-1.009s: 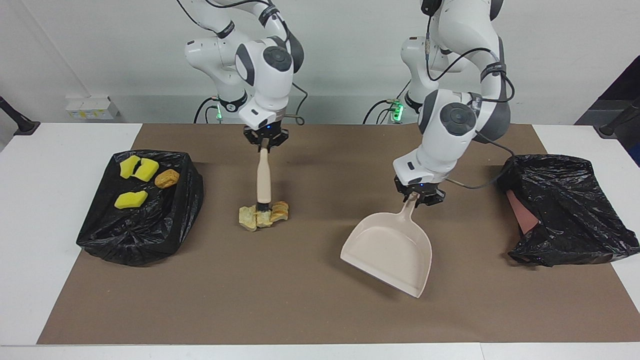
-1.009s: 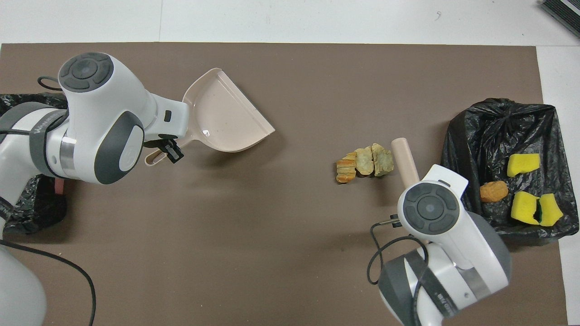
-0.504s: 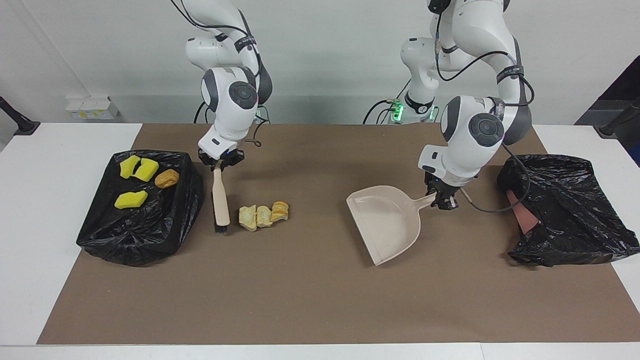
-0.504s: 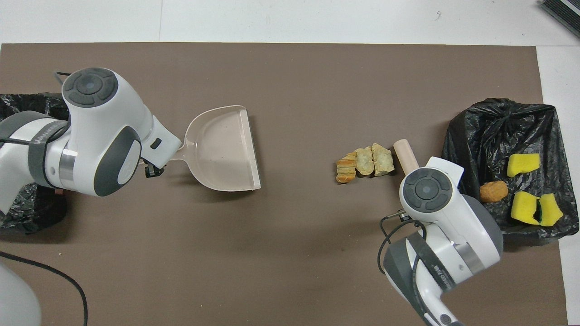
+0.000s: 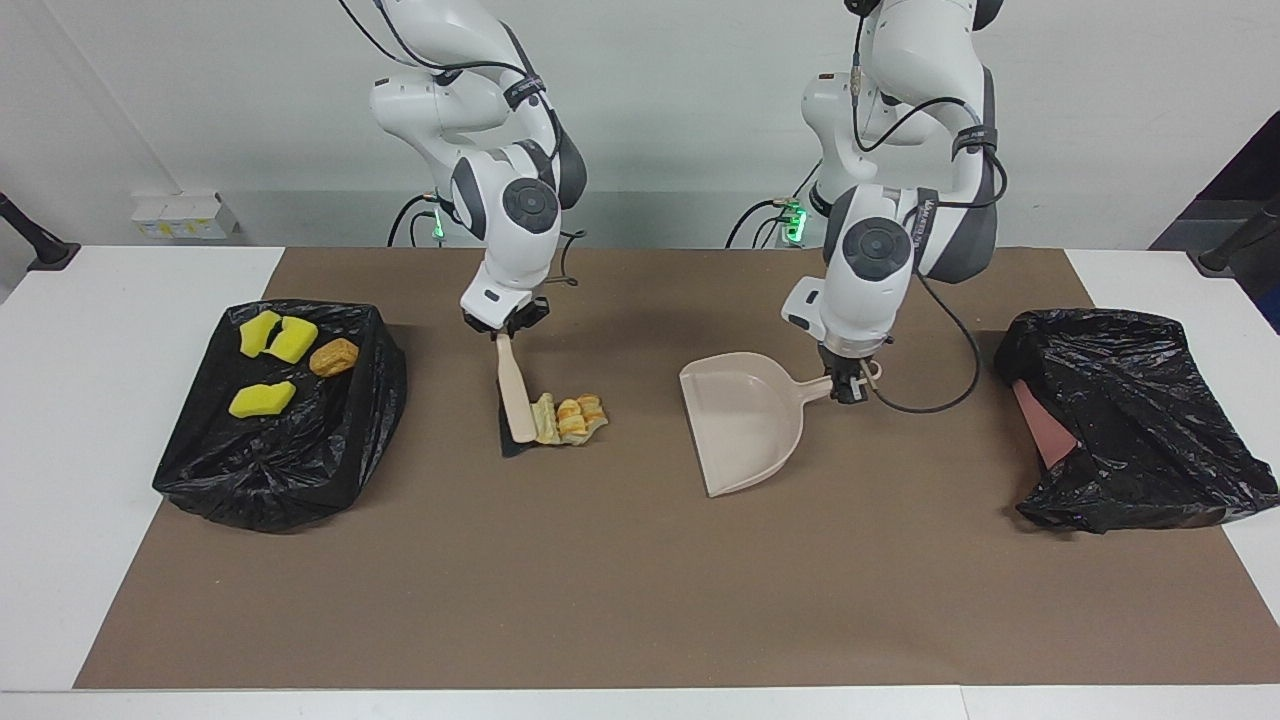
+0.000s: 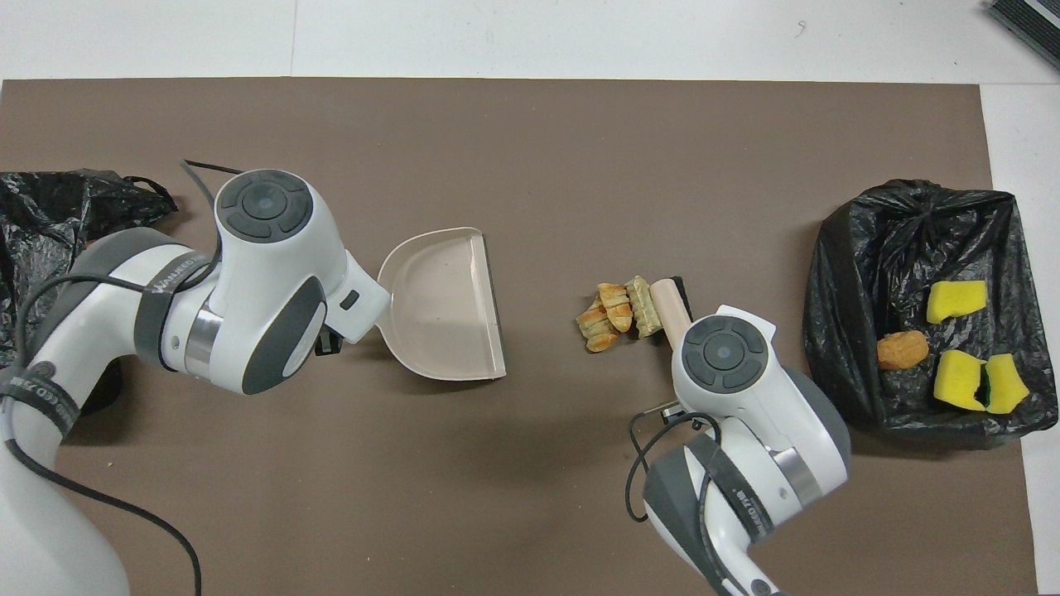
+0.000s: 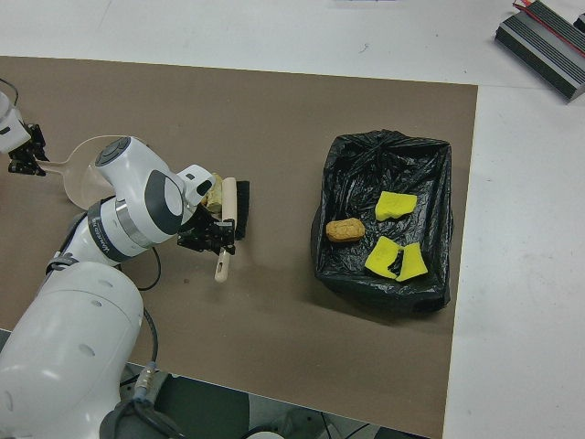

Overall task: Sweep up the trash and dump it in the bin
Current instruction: 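Place the dustpan beside the crusts while the right gripper positions the brush, then sweep the bread crusts into the dustpan with the right gripper's brush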

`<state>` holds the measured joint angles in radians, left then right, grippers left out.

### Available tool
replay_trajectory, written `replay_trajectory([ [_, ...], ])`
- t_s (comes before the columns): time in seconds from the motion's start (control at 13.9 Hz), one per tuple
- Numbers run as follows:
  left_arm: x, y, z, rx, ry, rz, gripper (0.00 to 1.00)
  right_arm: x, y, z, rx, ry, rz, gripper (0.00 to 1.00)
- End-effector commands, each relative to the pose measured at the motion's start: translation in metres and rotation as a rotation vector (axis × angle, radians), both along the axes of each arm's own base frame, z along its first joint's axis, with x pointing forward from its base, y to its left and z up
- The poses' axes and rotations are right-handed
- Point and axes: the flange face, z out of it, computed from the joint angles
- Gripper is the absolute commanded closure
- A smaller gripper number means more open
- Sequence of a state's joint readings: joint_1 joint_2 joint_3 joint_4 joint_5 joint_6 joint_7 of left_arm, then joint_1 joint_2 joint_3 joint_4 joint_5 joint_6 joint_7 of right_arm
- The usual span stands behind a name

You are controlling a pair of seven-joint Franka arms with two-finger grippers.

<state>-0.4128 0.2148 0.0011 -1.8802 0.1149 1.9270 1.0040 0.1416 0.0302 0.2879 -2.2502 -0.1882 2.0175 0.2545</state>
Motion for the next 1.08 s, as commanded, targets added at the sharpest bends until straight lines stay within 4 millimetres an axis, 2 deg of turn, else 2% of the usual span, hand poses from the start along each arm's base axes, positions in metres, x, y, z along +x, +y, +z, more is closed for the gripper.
replay_trajectory([
  [0.0,-0.022,-0.018,-0.007,0.006,-0.053,0.006,1.0,0.002,0.037,-0.015,0.087,0.03,-0.037,1.0],
  [0.07,-0.024,-0.021,-0.011,-0.004,-0.065,-0.001,1.0,0.002,0.058,-0.015,0.119,0.027,-0.029,1.0],
  [0.22,-0.034,-0.041,-0.013,-0.017,-0.082,-0.031,1.0,0.005,0.078,-0.013,0.194,0.03,-0.056,1.0],
  [0.29,-0.035,-0.044,-0.014,-0.022,-0.085,-0.028,1.0,0.003,0.092,-0.01,0.24,0.039,-0.067,1.0],
  [0.5,-0.036,-0.05,-0.018,-0.083,-0.103,-0.011,1.0,0.009,0.135,0.012,0.413,0.073,-0.158,1.0],
  [0.58,-0.034,-0.048,-0.019,-0.12,-0.089,0.018,1.0,0.014,0.14,0.022,0.44,0.067,-0.165,1.0],
  [0.72,-0.026,-0.042,-0.02,-0.191,-0.086,0.055,1.0,0.023,0.132,0.043,0.46,0.051,-0.177,1.0],
  [0.86,-0.009,-0.025,-0.02,-0.293,-0.067,0.081,1.0,0.022,0.123,0.088,0.454,0.058,-0.176,1.0],
  [1.01,0.011,-0.001,-0.019,-0.342,-0.064,0.053,1.0,0.015,0.097,0.123,0.413,0.053,-0.192,1.0],
])
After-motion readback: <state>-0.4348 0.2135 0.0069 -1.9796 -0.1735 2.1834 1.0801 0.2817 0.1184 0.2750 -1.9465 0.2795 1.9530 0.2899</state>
